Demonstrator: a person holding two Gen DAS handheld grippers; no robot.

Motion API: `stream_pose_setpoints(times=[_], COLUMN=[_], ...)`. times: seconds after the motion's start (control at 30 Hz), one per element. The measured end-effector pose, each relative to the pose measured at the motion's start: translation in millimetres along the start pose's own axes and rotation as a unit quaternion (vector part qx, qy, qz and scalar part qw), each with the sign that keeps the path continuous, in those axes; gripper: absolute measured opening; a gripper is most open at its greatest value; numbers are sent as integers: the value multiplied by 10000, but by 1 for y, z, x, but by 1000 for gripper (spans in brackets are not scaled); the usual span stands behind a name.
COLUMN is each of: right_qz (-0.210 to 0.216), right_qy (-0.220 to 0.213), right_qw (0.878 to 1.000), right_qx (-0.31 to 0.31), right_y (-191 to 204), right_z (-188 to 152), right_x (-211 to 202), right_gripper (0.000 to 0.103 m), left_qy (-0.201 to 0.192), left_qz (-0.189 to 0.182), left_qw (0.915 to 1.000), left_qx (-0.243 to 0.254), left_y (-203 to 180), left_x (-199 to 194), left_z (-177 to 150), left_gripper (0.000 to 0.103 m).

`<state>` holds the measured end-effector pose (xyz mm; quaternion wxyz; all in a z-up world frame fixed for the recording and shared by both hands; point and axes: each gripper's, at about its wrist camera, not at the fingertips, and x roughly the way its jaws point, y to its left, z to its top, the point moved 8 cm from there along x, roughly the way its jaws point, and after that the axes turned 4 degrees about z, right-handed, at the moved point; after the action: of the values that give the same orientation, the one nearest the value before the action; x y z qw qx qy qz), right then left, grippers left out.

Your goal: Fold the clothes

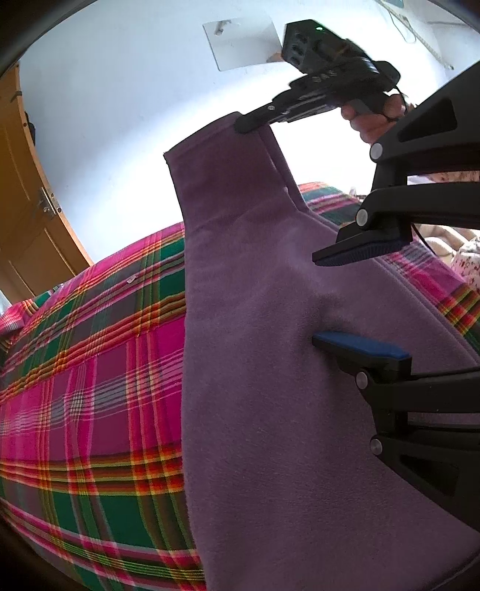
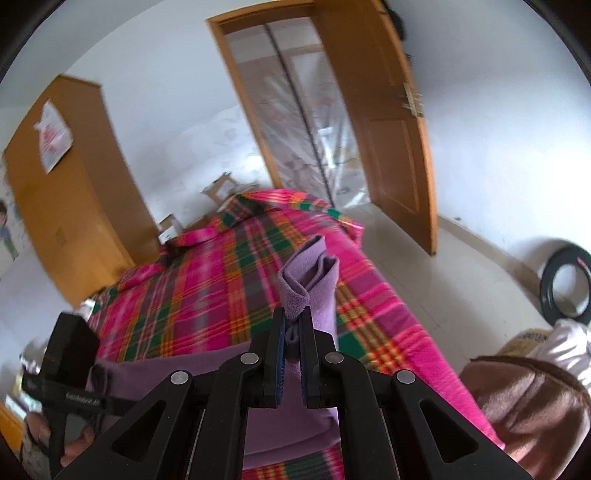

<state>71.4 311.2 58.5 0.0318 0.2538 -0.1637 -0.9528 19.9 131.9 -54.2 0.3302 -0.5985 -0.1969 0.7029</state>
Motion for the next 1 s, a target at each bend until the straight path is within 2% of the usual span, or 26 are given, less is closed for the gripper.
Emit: stream_pose_setpoints(times=[0.17,0.5,0.67,0.77,0.87,1.0], right_qz=[236,542,638,702,707,793], right_qy=[96,392,616,719,763,802], right_qw=[9993,9959,9936,9924,9913,9897], right_qx=[-288,-604,-703,-711,-806,-882], right_y=[33,78,94,101,108,118], right_z=[-11,-40,-59,-68,-71,-76], right_x=[4,19,30,34,38,39], right_gripper=[7,7,7,7,7,7], left_qy=[-30,-552,-749,-716,-613,-482], left_qz=[-227,-912,-1346,-1446,-1364,-1430], left_qw=[9997,9940,9871,9860,9871,9865], left_qx=[-80,-255,-438,-423,-573,-637], left_y=[-2,-9,-15,-20,-15,-12], left_x=[-6,-38,-45,-43,-35,-31], left_z=[-1,11,29,35,41,44], left_gripper=[37,37,45,47,48,48])
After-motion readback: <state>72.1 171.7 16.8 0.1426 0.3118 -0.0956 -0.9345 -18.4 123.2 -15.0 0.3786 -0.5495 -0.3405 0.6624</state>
